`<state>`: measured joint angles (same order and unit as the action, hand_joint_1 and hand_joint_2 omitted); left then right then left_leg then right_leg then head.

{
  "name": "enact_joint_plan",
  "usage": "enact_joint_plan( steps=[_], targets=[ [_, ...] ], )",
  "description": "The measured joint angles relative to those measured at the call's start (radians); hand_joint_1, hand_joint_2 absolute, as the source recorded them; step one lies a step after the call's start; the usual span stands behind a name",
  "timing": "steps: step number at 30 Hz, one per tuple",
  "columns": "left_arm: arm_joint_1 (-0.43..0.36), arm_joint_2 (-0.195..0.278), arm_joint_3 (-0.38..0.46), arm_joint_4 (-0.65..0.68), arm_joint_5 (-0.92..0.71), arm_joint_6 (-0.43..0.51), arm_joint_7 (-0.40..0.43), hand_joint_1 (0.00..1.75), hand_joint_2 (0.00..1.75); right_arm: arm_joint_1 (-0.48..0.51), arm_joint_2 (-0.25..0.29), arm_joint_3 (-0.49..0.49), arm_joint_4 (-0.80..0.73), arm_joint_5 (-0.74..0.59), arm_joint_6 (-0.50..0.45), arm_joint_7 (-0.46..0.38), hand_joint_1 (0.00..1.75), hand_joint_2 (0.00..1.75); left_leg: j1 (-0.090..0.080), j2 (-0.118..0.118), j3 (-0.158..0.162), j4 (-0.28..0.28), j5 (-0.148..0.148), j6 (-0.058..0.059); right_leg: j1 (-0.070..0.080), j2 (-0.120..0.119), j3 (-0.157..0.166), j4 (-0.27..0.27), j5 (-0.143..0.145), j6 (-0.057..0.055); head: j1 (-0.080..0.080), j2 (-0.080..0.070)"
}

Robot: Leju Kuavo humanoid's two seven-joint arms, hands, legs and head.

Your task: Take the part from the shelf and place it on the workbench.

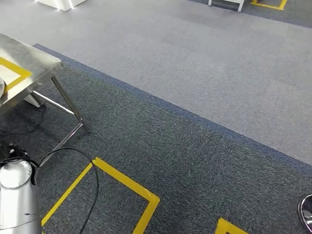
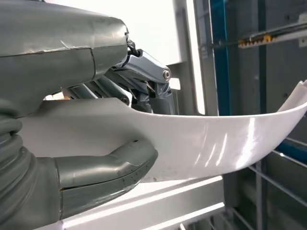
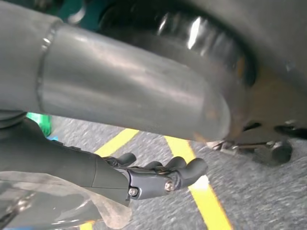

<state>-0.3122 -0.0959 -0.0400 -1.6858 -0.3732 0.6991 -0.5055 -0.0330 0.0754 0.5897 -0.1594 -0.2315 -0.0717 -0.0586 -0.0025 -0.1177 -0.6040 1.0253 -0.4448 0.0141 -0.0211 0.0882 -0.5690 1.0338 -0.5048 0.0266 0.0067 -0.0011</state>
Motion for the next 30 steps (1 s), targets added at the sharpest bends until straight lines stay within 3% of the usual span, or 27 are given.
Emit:
enact_joint_plan(
  steps=[2, 4, 6, 8, 9, 10, 11, 13, 15, 17, 19, 21, 23, 24, 25, 26, 28, 30],
  targets=[
    [0.004, 0.005, 0.014, -0.008, 0.000, 0.000, 0.000, 1.75, 1.75, -0.001, 0.000, 0.000, 0.000, 0.001, 0.001, 0.001, 0.00, 0.00, 0.005, -0.018, -0.008, 0.001, 0.004, -0.012, 0.001, -0.024, 0.005, -0.006, 0.003, -0.008, 0.001, 0.000],
    [0.005, 0.010, 0.024, -0.014, -0.002, 0.000, 0.000, 1.75, 1.75, -0.002, 0.001, 0.000, 0.000, 0.001, 0.002, 0.001, 0.00, 0.00, 0.002, 0.018, -0.026, 0.036, -0.020, -0.022, -0.001, -0.051, 0.008, -0.012, 0.007, -0.019, -0.005, 0.000],
    [0.004, 0.011, 0.028, -0.018, -0.003, 0.000, 0.000, 1.75, 1.75, -0.003, 0.001, 0.001, 0.000, 0.001, 0.004, 0.001, 0.00, 0.00, 0.001, 0.080, -0.075, 0.148, -0.081, -0.031, 0.000, -0.080, 0.010, -0.015, 0.006, -0.027, -0.012, 0.000],
    [0.008, 0.012, 0.029, -0.018, -0.003, 0.000, 0.001, 1.75, 1.75, -0.001, 0.000, 0.001, 0.000, 0.001, 0.005, 0.001, 0.00, 0.00, 0.006, 0.103, -0.127, 0.263, -0.125, -0.038, 0.001, -0.111, 0.011, -0.014, 0.003, -0.029, -0.013, 0.000],
    [0.010, 0.012, 0.029, -0.018, -0.003, 0.000, 0.002, 1.75, 1.75, 0.000, 0.000, 0.001, 0.001, 0.001, 0.006, 0.001, 0.00, 0.00, 0.007, 0.107, -0.133, 0.278, -0.120, -0.039, 0.001, -0.127, 0.012, -0.014, 0.001, -0.029, -0.013, 0.000],
    [0.011, 0.012, 0.029, -0.018, -0.004, 0.000, 0.003, 1.75, 1.75, -0.001, -0.001, 0.001, 0.001, 0.001, 0.006, 0.001, 0.00, 0.00, 0.009, 0.110, -0.120, 0.252, -0.097, -0.039, 0.002, -0.141, 0.013, -0.014, -0.001, -0.029, -0.013, 0.000],
    [0.011, 0.012, 0.030, -0.018, -0.004, 0.000, 0.003, 1.75, 1.75, -0.002, -0.001, 0.001, 0.001, 0.001, 0.006, 0.000, 0.00, 0.00, 0.009, 0.119, -0.088, 0.192, -0.062, -0.037, 0.002, -0.154, 0.017, -0.014, -0.003, -0.027, -0.013, 0.000],
    [0.011, 0.013, 0.030, -0.018, -0.007, 0.000, 0.006, 1.75, 1.75, -0.004, -0.002, 0.001, 0.001, -0.004, 0.000, -0.005, 0.00, 0.00, 0.000, 0.161, -0.019, 0.058, -0.012, -0.028, 0.004, -0.176, 0.024, -0.014, -0.009, -0.022, -0.014, 0.000],
    [0.013, 0.014, 0.030, -0.018, -0.011, 0.000, 0.011, 1.75, 1.75, -0.006, -0.003, 0.000, 0.001, -0.015, -0.016, -0.014, 0.00, 0.00, -0.011, 0.187, 0.007, 0.001, -0.007, -0.016, 0.009, -0.197, 0.029, -0.014, -0.014, -0.013, -0.013, 0.000],
    [0.019, 0.018, 0.030, -0.019, -0.014, 0.000, 0.016, 1.75, 1.75, -0.009, -0.006, -0.002, 0.000, -0.025, -0.027, -0.029, 0.00, 0.00, -0.012, 0.168, 0.005, -0.004, -0.006, -0.003, 0.009, -0.213, 0.033, -0.017, -0.019, -0.002, -0.012, 0.000],
    [0.023, 0.019, 0.029, -0.019, -0.014, 0.000, 0.017, 1.75, 1.75, -0.013, -0.018, -0.003, 0.000, -0.029, -0.024, -0.047, 0.00, 0.00, -0.006, 0.147, 0.008, -0.013, -0.001, 0.011, 0.005, -0.174, 0.023, 0.007, -0.041, 0.008, -0.009, 0.000],
    [0.026, 0.018, 0.027, -0.020, -0.013, 0.000, 0.017, 1.75, 1.75, -0.013, -0.034, -0.004, 0.000, -0.032, -0.015, -0.061, 0.00, 0.00, -0.002, 0.126, 0.010, -0.017, 0.001, 0.021, 0.002, -0.111, -0.029, 0.112, -0.094, 0.012, -0.005, 0.000],
    [0.029, 0.018, 0.023, -0.018, -0.010, 0.000, 0.017, 1.75, 1.75, -0.009, -0.047, -0.004, 0.000, -0.034, -0.010, -0.074, 0.00, 0.00, -0.002, 0.100, 0.010, -0.016, 0.000, 0.025, 0.003, -0.092, -0.100, 0.240, -0.135, 0.013, -0.003, 0.000],
    [0.031, 0.017, 0.021, -0.017, -0.008, 0.000, 0.017, 1.75, 1.75, -0.007, -0.053, -0.004, 0.000, -0.035, -0.010, -0.079, 0.00, 0.00, -0.003, 0.085, 0.010, -0.015, 0.000, 0.026, 0.003, -0.090, -0.120, 0.265, -0.130, 0.013, -0.003, 0.000],
    [0.031, 0.017, 0.020, -0.016, -0.005, -0.001, 0.018, 1.75, 1.75, -0.006, -0.058, -0.004, 0.001, -0.035, -0.011, -0.086, 0.00, 0.00, -0.003, 0.070, 0.010, -0.013, 0.000, 0.026, 0.003, -0.088, -0.121, 0.250, -0.105, 0.012, -0.003, 0.000],
    [0.032, 0.017, 0.018, -0.016, -0.003, -0.001, 0.018, 1.75, 1.75, -0.006, -0.063, -0.004, 0.001, -0.036, -0.012, -0.091, 0.00, 0.00, -0.003, 0.054, 0.011, -0.011, -0.001, 0.024, 0.002, -0.081, -0.105, 0.199, -0.065, 0.010, -0.003, 0.000],
    [0.030, 0.018, 0.014, -0.014, -0.001, -0.001, 0.019, 1.75, 1.75, -0.008, -0.073, -0.004, 0.001, -0.036, -0.016, -0.101, 0.00, 0.00, -0.002, 0.027, 0.008, -0.004, -0.005, 0.018, -0.002, -0.037, -0.051, 0.064, 0.000, 0.006, -0.003, 0.000],
    [0.029, 0.019, 0.009, -0.012, 0.001, -0.001, 0.021, 1.75, 1.75, -0.012, -0.079, -0.005, 0.001, -0.035, -0.018, -0.105, 0.00, 0.00, 0.001, 0.004, 0.000, 0.002, -0.005, 0.008, -0.004, -0.004, -0.018, -0.002, 0.015, 0.004, -0.004, 0.000]
  ],
)
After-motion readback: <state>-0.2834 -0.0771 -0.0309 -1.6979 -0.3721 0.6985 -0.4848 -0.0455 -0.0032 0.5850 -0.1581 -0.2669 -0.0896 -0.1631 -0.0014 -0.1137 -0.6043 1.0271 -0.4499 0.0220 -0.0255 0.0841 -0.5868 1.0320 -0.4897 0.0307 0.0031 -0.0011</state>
